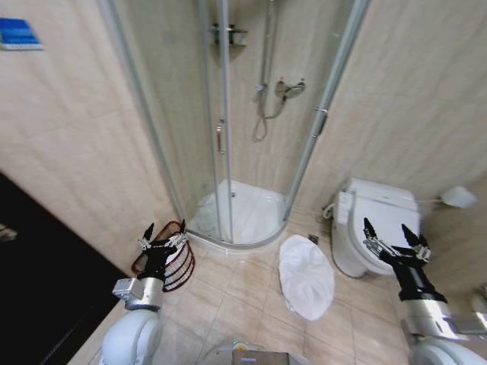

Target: Discard the used towel into the hamper.

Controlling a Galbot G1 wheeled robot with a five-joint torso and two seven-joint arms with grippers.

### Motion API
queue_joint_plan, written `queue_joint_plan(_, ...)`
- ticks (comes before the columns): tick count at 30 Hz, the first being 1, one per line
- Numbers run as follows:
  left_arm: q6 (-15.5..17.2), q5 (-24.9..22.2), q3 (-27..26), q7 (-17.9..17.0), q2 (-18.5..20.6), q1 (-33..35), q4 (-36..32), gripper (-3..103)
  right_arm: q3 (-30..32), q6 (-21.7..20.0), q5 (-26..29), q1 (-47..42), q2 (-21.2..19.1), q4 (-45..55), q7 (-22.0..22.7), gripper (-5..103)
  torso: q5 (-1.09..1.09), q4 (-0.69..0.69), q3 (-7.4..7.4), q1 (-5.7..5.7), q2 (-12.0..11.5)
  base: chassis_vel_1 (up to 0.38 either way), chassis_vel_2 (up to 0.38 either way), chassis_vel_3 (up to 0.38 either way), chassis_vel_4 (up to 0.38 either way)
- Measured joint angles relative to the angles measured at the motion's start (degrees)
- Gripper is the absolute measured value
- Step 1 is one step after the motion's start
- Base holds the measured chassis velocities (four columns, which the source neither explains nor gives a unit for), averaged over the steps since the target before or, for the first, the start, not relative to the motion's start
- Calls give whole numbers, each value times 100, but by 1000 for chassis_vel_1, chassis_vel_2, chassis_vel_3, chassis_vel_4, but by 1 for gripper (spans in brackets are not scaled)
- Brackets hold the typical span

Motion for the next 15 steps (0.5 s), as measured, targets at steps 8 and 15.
queue_joint_plan(8, 0, 0, 0, 0, 0, 0, 0, 100, 0, 0, 0, 0, 0, 0, 0, 100, 1, 0, -1, -1, -1, -130, -128, -118, -126)
queue_joint_plan(15, 0, 0, 0, 1, 0, 0, -1, 100, 0, 0, 0, 0, 0, 0, 0, 100, 1, 1, -44, -38, -81, -96, -96, -84, -96)
